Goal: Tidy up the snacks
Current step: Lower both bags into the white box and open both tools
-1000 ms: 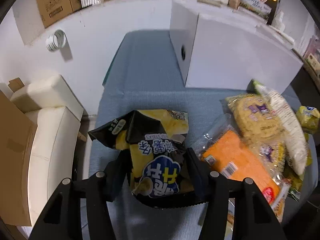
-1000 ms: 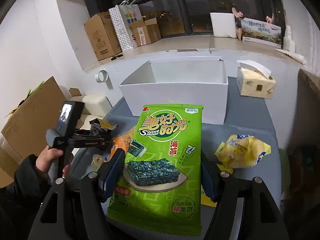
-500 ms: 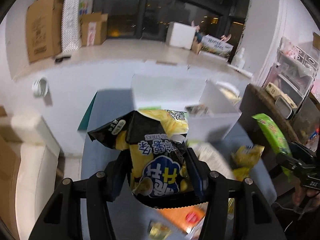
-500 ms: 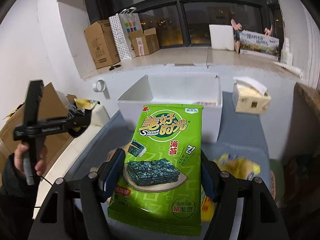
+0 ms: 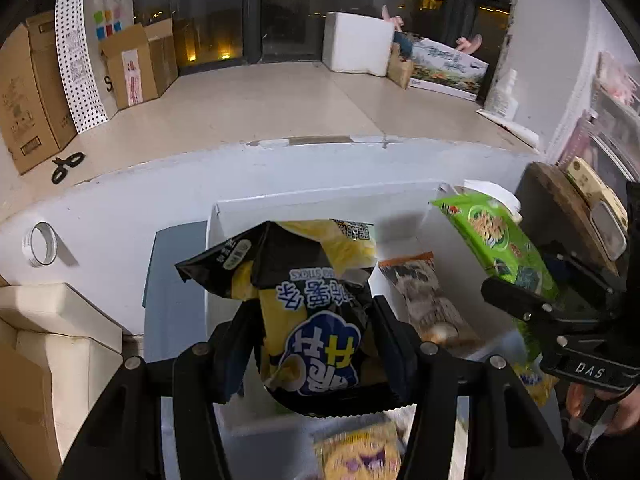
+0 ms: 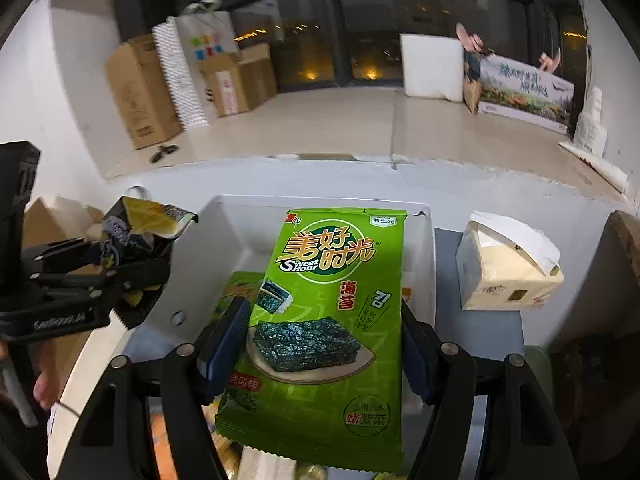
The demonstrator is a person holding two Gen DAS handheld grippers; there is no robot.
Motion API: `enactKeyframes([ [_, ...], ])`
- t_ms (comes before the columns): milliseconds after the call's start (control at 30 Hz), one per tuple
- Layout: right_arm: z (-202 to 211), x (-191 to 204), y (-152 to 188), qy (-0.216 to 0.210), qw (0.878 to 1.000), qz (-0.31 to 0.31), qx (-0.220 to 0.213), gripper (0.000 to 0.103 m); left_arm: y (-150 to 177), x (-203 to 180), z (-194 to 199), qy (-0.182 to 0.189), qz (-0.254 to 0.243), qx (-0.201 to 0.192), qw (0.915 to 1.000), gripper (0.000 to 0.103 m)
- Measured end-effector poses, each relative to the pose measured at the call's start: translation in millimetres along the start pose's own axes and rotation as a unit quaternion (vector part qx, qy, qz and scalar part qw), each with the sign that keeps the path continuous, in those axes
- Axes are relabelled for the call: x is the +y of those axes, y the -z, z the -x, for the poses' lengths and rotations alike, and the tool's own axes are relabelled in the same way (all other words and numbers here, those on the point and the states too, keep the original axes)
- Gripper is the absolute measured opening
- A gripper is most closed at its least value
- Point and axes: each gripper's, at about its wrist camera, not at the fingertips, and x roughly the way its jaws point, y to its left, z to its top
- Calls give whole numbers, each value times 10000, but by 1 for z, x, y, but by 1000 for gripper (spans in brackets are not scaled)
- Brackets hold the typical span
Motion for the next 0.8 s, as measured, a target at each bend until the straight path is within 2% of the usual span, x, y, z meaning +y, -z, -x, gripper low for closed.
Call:
enactKeyframes([
  [100, -20, -10, -5, -72, 9997, -194, 138, 74, -2, 0, -14, -141, -144, 84, 9998, 66],
  [133, -26, -11, -7, -55, 9996, -171, 223, 76, -1, 0, -17, -138, -165, 172, 9996, 77],
  [167, -30, -12, -7, -53, 9994, -161, 294, 78, -1, 3, -18, -106, -131, 193, 9997, 94],
  [200, -36, -13, -8, -54, 9990, -161, 415, 89, 1, 7, -15, -66, -86, 129, 9999, 102],
  [233, -39, -14, -7, 16, 9987, -146, 486, 97, 3, 11, -11, 40, -40, 32, 10000, 103],
  [300, -33, -17, -4, 136, 9996, -130, 230, 103, 4, 17, -6, 112, 42, -14, 9999, 103],
  [433, -27, -19, 5, -50, 9995, -87, 294, 103, 8, 20, 2, -25, -6, -110, 9999, 103],
  [500, -20, -17, 7, -25, 9999, -40, 147, 103, 10, 19, 7, -82, -60, -153, 9998, 103],
  [600, -12, -14, 7, -56, 10000, -16, 45, 103, 13, 16, 17, 51, -107, -135, 9998, 103],
  [800, 19, -3, 11, -339, 9992, -34, -195, 103, 39, 1, 73, 0, -632, -423, 9971, 103],
])
